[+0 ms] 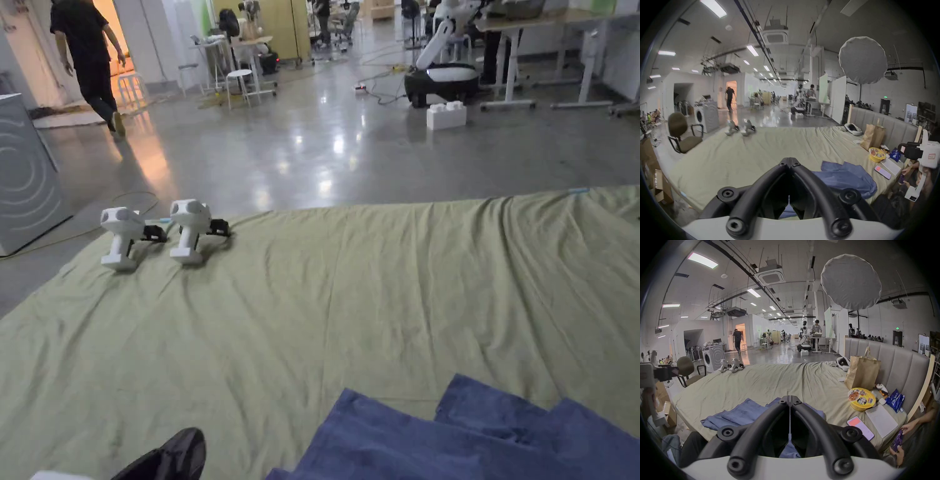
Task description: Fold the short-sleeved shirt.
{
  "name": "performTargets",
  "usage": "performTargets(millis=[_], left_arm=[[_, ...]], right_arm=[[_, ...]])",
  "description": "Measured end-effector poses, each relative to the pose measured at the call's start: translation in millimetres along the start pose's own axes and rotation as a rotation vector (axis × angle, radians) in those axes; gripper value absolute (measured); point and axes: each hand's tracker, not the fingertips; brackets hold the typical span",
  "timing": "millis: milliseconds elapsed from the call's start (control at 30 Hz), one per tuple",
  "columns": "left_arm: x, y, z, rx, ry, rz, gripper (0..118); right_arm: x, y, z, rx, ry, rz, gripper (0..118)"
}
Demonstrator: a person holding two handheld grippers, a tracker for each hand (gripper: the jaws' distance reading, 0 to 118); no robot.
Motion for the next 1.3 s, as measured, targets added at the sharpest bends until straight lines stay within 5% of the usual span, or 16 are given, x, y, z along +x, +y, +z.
performTargets(millis=[333,400,433,567,767,1000,1067,1167,1300], left_arm=[[-7,-52,-251,-0.465,-0.238,0.052,8],[-5,-61,-298,-0.543,-0.267,0.098,94],[-3,-67,-325,-0.596,-0.268,0.090,112],[1,-87,-385,-0.659,-0.176,-0.012,110],[-3,-109,-421,-0.730,-0.145,0.019,109],[19,-112,-418,-0.769,-0.078,-0.123,87],[26,-109,-415,-0.771,-0.078,-0.151,71],[36,-109,-413,-0.763,-0.063,-0.198,7],[25,-114,-417,-0.794,-0.076,-0.129,6]], right_arm=[[33,-42,-22,-0.158,-0.039,-0.061,3],[45,-52,-28,-0.195,-0.071,-0.087,3],[51,-57,-31,-0.214,-0.090,-0.097,3],[71,-69,-37,-0.251,-0.133,-0.137,3],[91,-77,-41,-0.279,-0.179,-0.140,3],[101,-85,-45,-0.301,-0.197,-0.158,3],[100,-86,-49,-0.308,-0.188,-0.167,3],[100,-84,-58,-0.318,-0.169,-0.172,3],[102,-71,-76,-0.322,-0.139,-0.145,3]])
